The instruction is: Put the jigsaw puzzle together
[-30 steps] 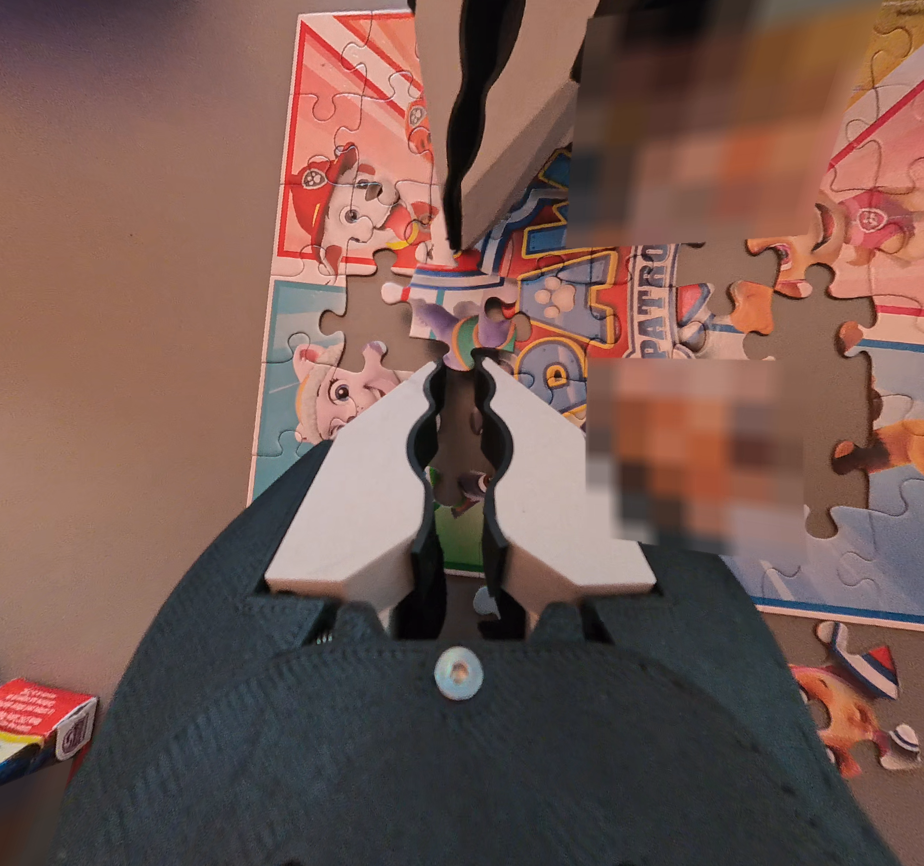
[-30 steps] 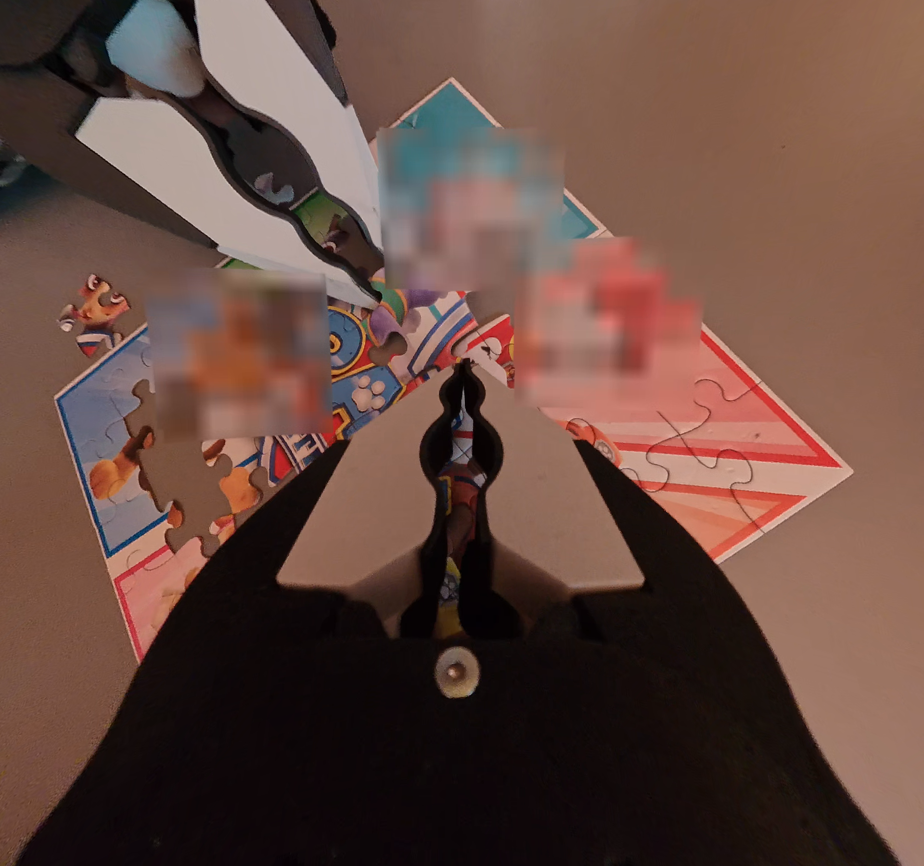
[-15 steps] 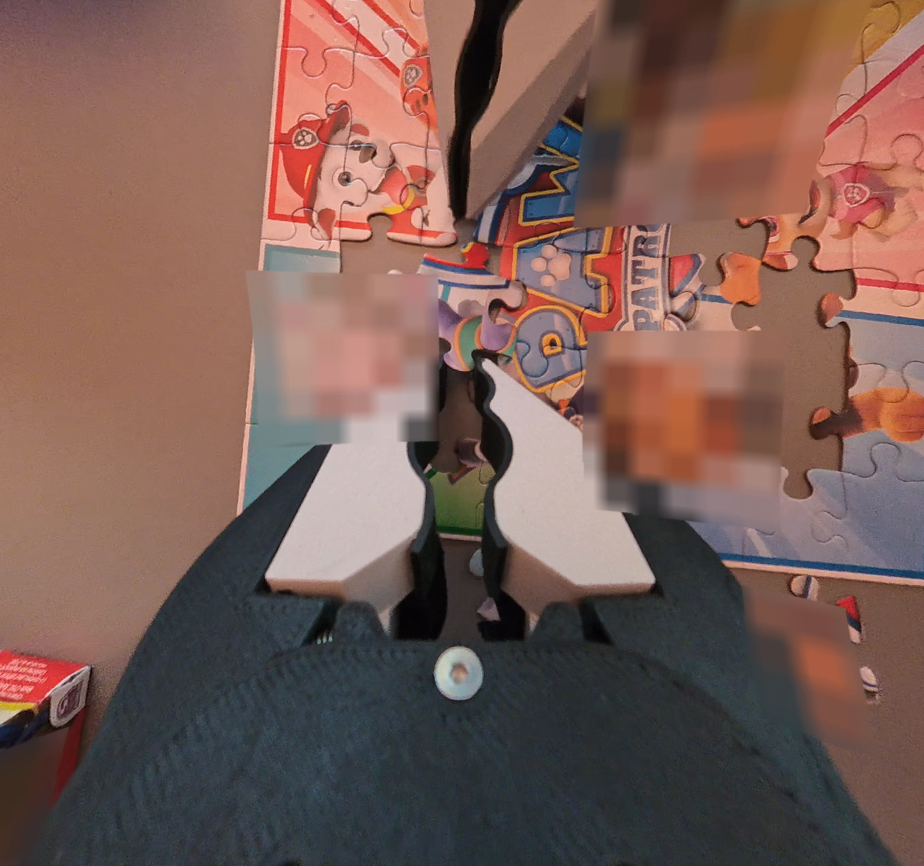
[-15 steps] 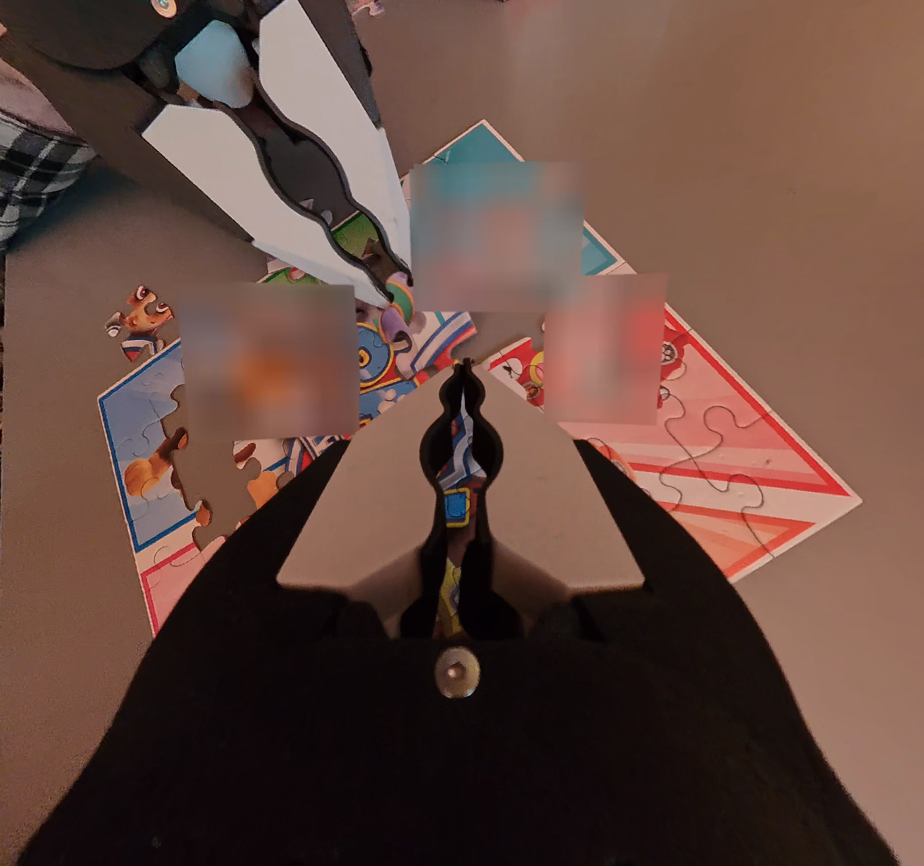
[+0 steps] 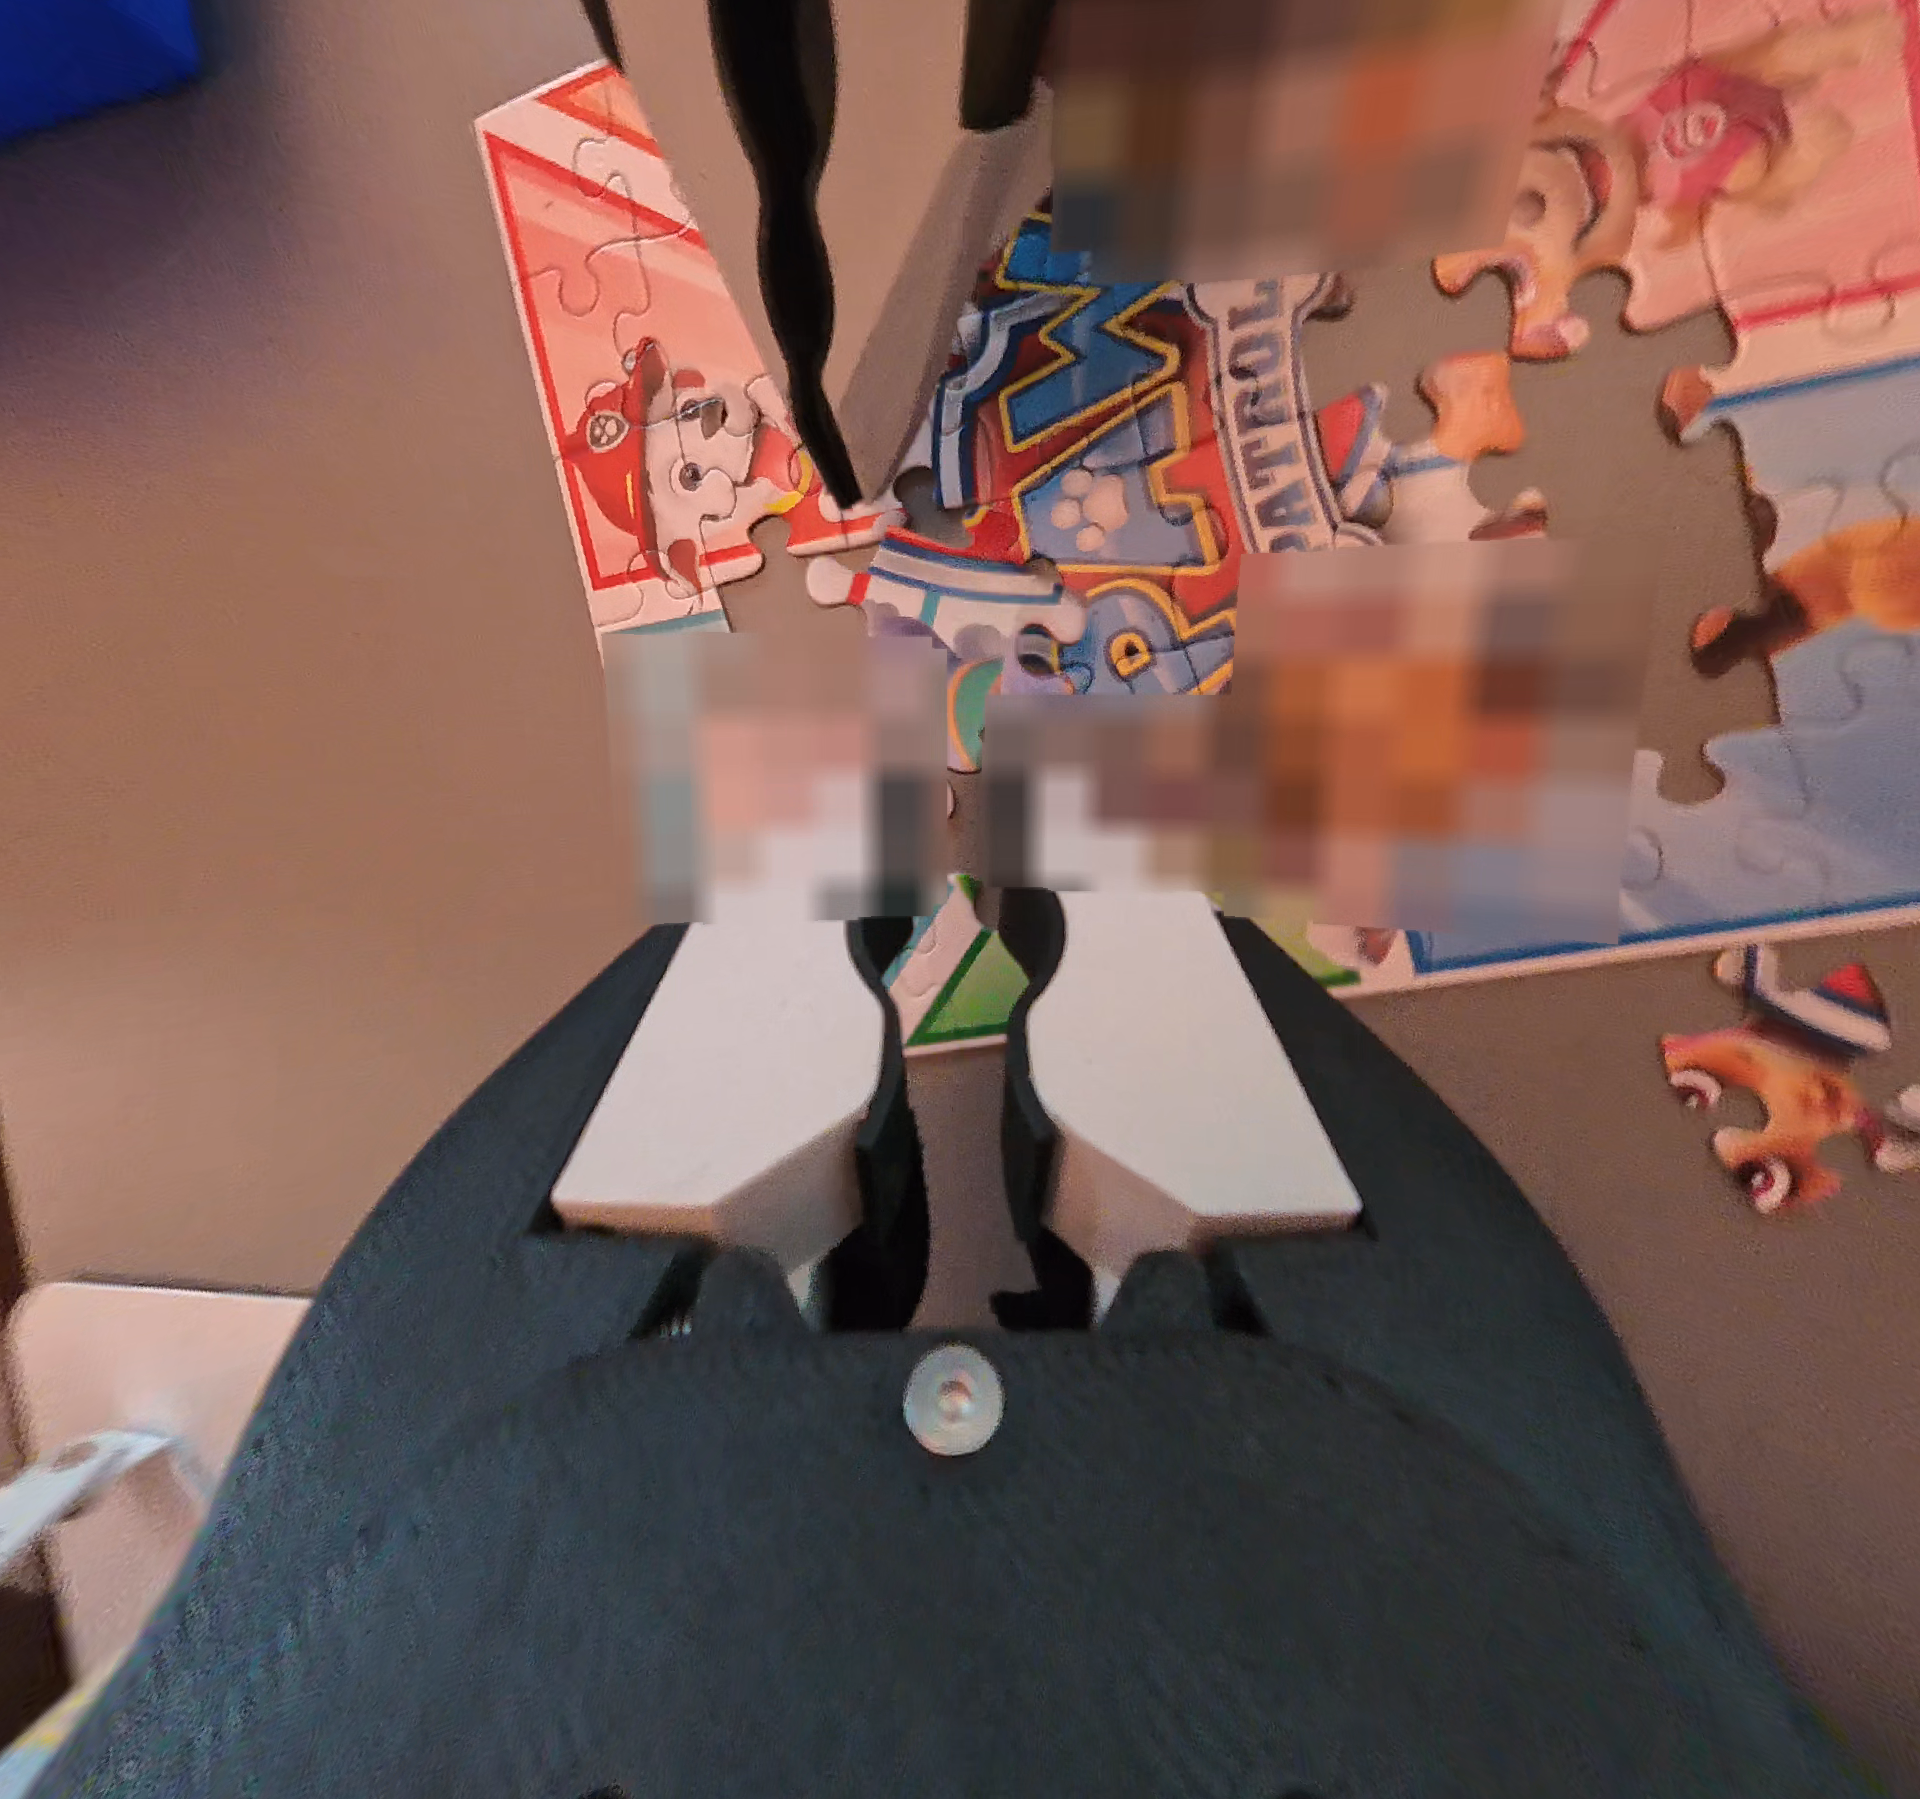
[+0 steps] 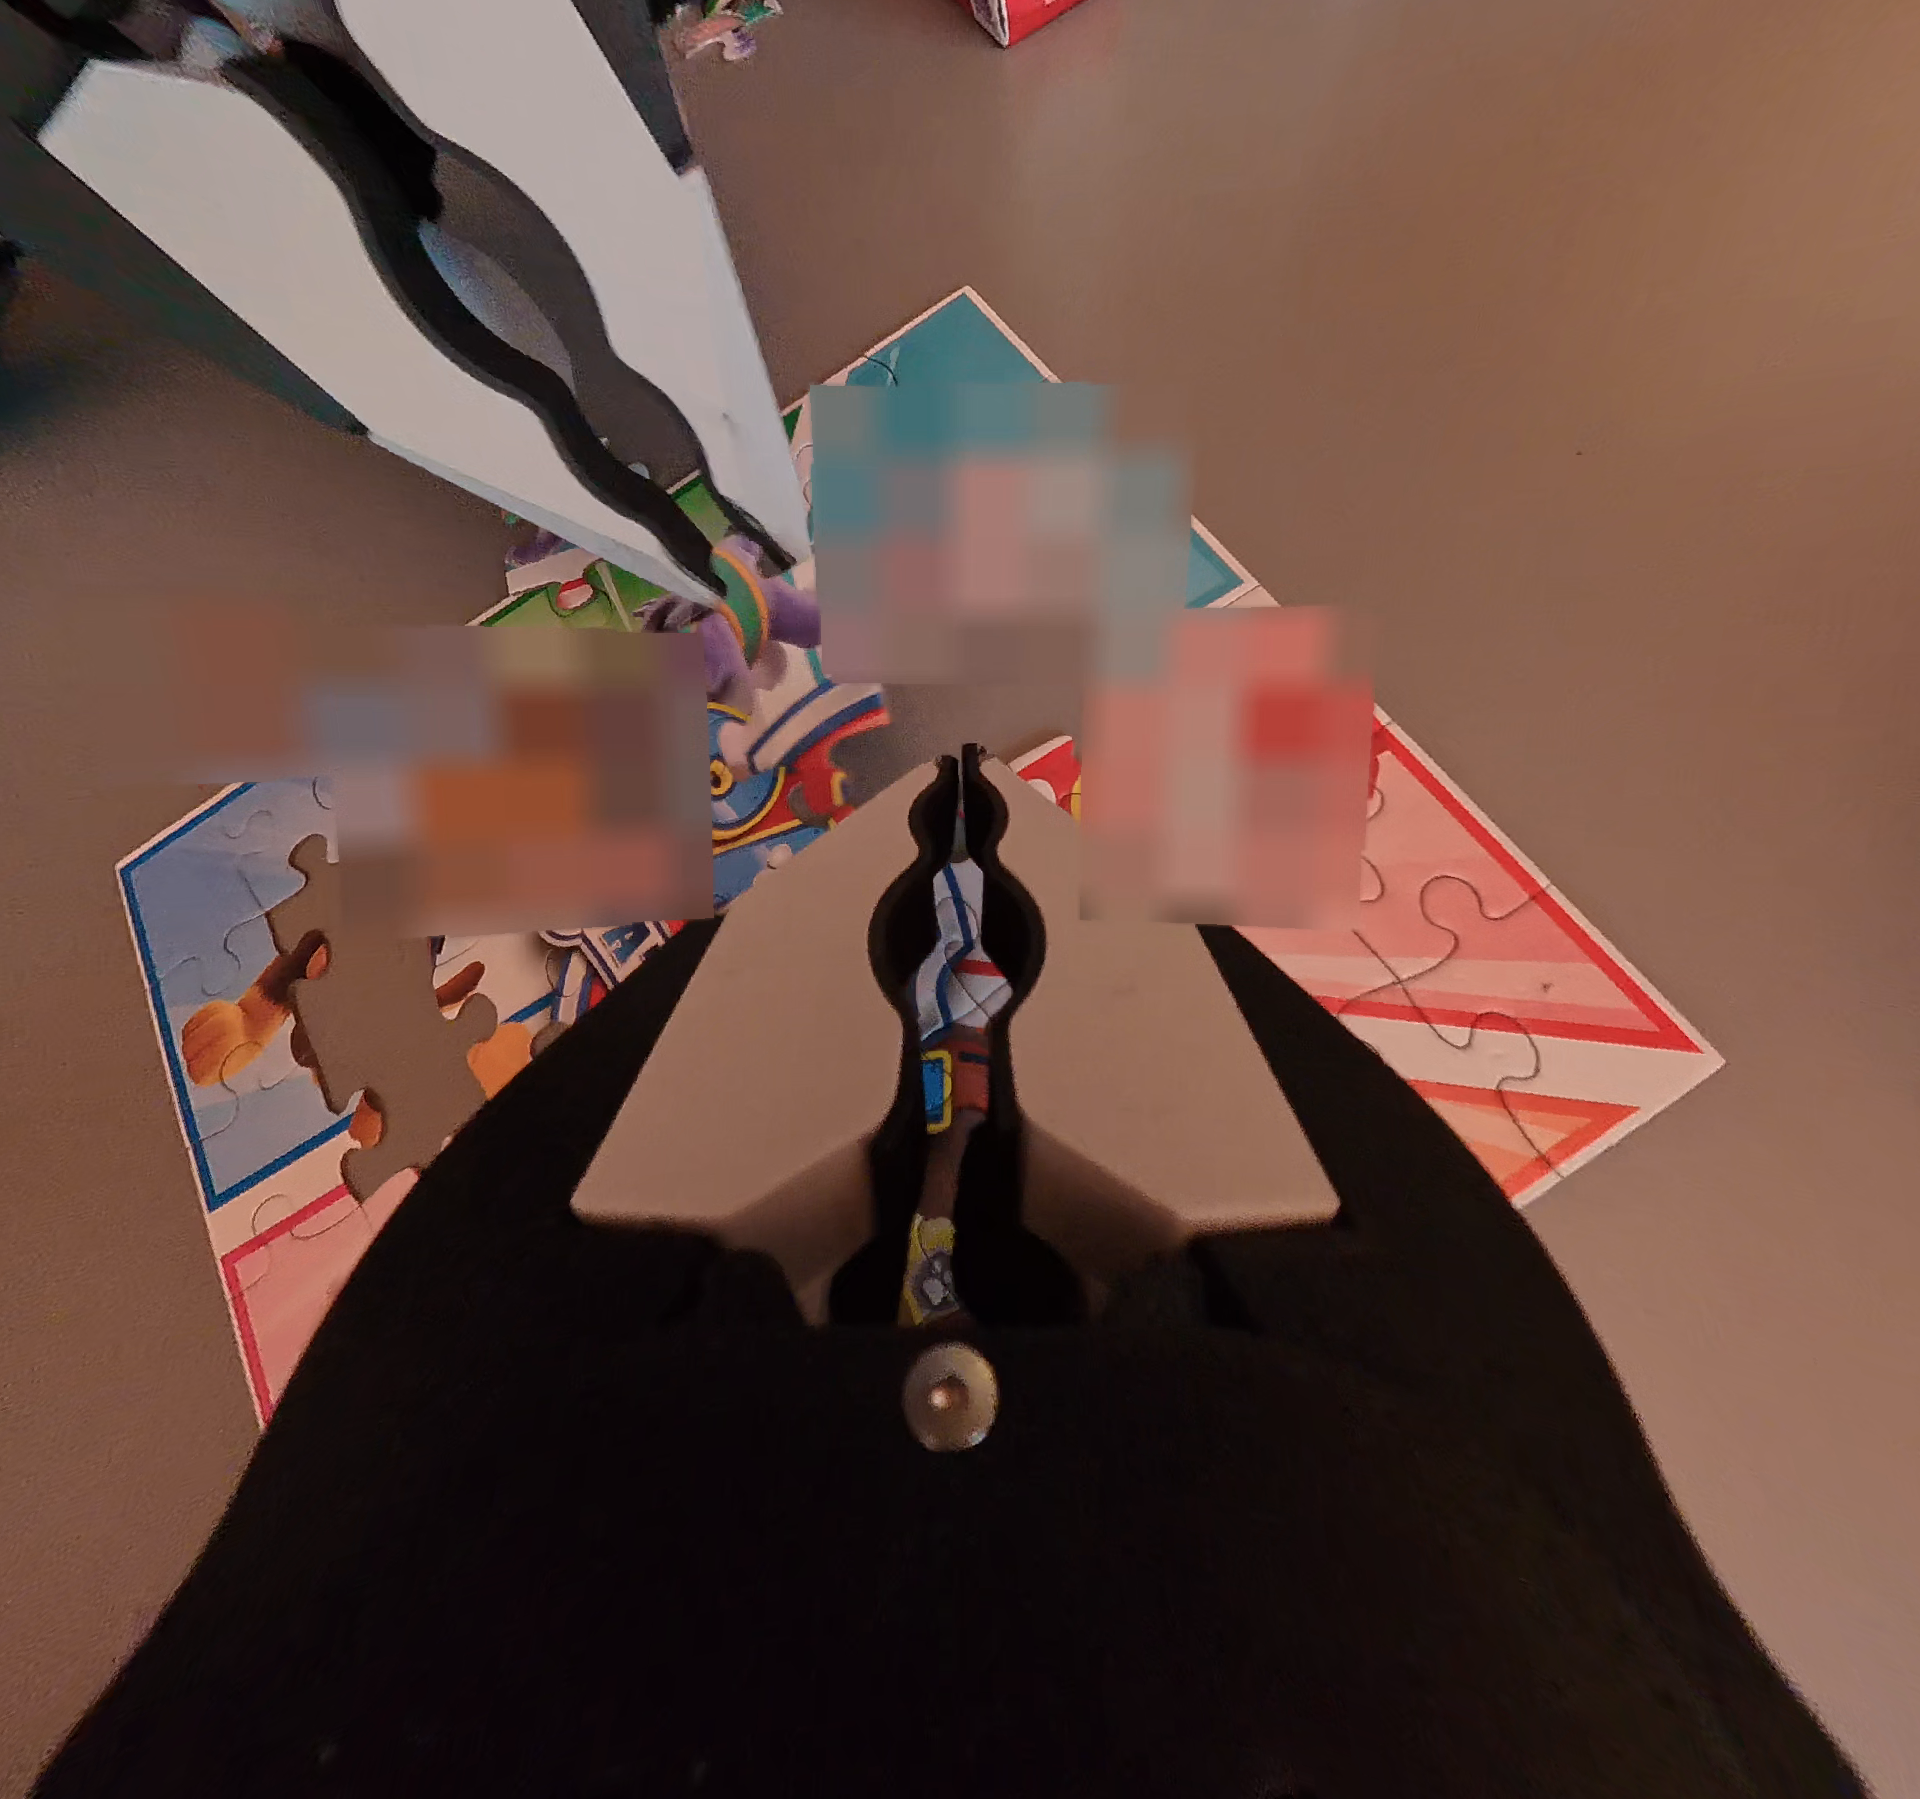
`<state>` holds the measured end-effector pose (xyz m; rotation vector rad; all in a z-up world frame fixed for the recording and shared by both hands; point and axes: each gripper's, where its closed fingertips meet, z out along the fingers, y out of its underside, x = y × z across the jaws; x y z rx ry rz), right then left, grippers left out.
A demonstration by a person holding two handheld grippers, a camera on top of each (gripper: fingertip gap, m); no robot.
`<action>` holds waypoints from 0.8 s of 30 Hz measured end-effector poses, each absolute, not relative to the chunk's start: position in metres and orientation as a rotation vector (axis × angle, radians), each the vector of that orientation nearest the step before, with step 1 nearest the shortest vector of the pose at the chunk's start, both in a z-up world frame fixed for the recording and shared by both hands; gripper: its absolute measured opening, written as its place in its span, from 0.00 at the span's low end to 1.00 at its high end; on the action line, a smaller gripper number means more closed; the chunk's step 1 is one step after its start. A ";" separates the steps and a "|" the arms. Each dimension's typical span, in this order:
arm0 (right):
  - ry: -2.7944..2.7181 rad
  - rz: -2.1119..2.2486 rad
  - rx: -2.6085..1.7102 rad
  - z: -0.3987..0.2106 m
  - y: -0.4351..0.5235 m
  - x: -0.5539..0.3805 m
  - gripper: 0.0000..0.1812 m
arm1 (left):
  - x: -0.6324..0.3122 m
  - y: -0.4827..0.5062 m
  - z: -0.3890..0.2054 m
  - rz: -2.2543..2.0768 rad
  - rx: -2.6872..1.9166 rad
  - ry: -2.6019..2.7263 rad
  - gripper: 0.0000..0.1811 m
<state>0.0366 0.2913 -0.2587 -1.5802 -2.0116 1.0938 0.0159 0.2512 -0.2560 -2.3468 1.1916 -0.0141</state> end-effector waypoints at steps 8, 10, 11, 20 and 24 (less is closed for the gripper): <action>-2.023 1.159 -1.585 -0.257 0.292 0.044 0.00 | 0.009 0.256 -0.260 0.098 -2.324 1.655 0.05; -2.037 1.162 -1.577 -0.259 0.291 0.044 0.00 | 0.010 0.260 -0.263 0.097 -2.298 1.715 0.05; -2.041 1.167 -1.565 -0.259 0.290 0.044 0.00 | 0.010 0.262 -0.265 0.101 -2.290 1.743 0.05; -2.127 1.046 -1.532 -0.272 0.284 0.044 0.00 | 0.004 0.275 -0.278 0.195 -2.268 1.872 0.05; -2.130 1.033 -1.500 -0.269 0.283 0.044 0.00 | -0.001 0.279 -0.279 0.249 -2.269 1.906 0.04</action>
